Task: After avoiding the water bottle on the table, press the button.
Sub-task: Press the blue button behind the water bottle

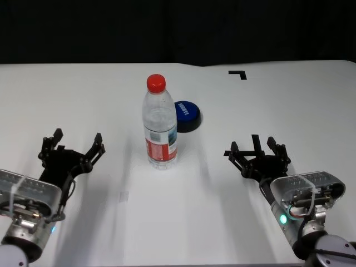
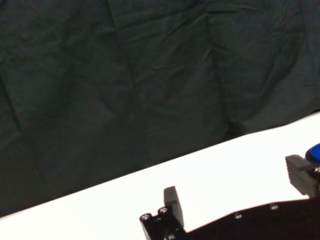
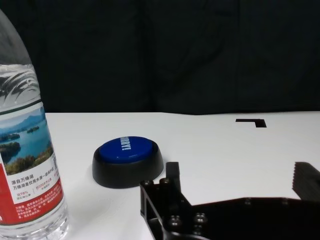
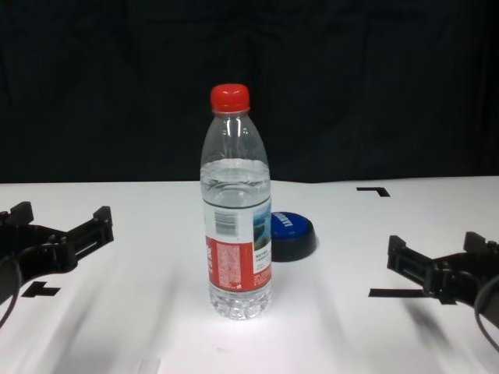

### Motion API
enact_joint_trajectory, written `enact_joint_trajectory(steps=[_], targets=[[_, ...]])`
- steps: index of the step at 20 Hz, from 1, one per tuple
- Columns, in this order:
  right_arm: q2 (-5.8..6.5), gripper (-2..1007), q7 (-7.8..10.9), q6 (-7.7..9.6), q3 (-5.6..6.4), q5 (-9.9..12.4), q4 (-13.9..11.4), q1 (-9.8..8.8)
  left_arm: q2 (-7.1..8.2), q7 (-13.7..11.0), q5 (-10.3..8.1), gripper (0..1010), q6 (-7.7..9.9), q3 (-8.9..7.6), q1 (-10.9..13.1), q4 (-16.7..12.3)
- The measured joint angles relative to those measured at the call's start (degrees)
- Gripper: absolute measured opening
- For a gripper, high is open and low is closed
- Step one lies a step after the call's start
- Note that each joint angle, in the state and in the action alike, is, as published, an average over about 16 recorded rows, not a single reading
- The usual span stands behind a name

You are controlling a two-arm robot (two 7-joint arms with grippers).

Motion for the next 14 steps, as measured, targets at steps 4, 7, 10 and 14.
enact_joint_trajectory(steps=[4, 7, 10, 14], targets=[[0.00, 1003, 0.00, 0.00, 0.00, 0.0, 0.0, 0.00, 0.02, 0.0, -0.03, 1003, -0.02, 0.00, 0.0, 0.0], [0.00, 1003, 0.00, 0.00, 0.00, 0.0, 0.0, 0.00, 0.03, 0.0, -0.05, 1003, -0.03, 0.00, 0.0, 0.0], [-0.07, 1003, 0.04, 0.03, 0.04, -0.1, 0.0, 0.00, 0.04, 0.0, -0.07, 1003, -0.03, 0.00, 0.0, 0.0], [-0.34, 1003, 0.35, 0.25, 0.21, -0.4, -0.1, 0.12, 0.04, -0.1, -0.08, 1003, -0.03, 0.00, 0.0, 0.0]])
